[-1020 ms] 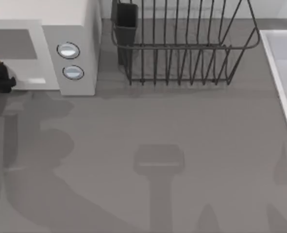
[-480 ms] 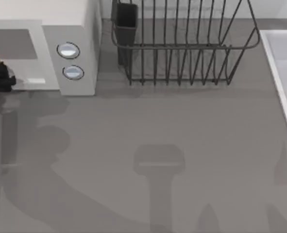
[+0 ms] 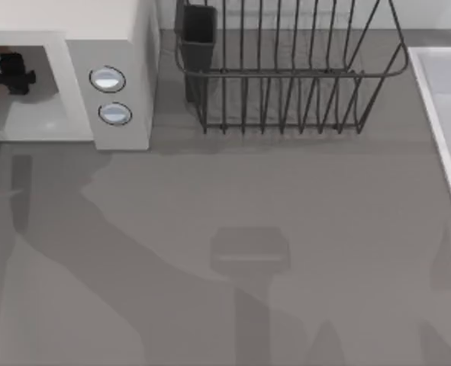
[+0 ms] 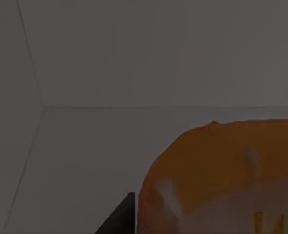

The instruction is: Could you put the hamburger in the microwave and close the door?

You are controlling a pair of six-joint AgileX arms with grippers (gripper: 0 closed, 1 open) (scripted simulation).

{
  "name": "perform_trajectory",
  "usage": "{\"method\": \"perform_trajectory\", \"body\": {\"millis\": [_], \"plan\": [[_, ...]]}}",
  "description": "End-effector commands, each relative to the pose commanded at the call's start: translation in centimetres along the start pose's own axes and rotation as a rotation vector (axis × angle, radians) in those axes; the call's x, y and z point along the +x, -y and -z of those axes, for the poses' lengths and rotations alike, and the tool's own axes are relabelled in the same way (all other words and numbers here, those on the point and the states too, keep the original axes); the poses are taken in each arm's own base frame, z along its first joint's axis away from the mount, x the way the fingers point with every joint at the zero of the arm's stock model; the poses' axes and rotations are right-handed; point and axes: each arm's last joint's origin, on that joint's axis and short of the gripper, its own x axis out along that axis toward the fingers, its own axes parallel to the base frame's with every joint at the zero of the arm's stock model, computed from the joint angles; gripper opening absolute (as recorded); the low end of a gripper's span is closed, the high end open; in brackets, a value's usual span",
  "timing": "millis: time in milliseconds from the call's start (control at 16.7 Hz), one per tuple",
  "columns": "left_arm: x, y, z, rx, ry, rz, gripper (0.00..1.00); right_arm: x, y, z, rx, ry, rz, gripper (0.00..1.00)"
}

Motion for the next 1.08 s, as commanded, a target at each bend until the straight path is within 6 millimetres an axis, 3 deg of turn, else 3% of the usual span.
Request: {"method": "perform_trajectory", "body": {"millis": [240,600,1080], "plan": [[3.4,0.4,-0.5,-0.002,-0.009,0.003,0.0,0.0,0.0,0.0,0.0,0.0,0.0,1.0],[4.0,0.5,-0.3,-0.005,-0.021,0.003,0.0,0.0,0.0,0.0,0.0,0.0,0.0,1.0],[4.0,0.5,-0.3,-0.005,-0.021,0.003,0.6,0.0,0.0,0.0,0.0,0.0,0.0,1.0]]}}
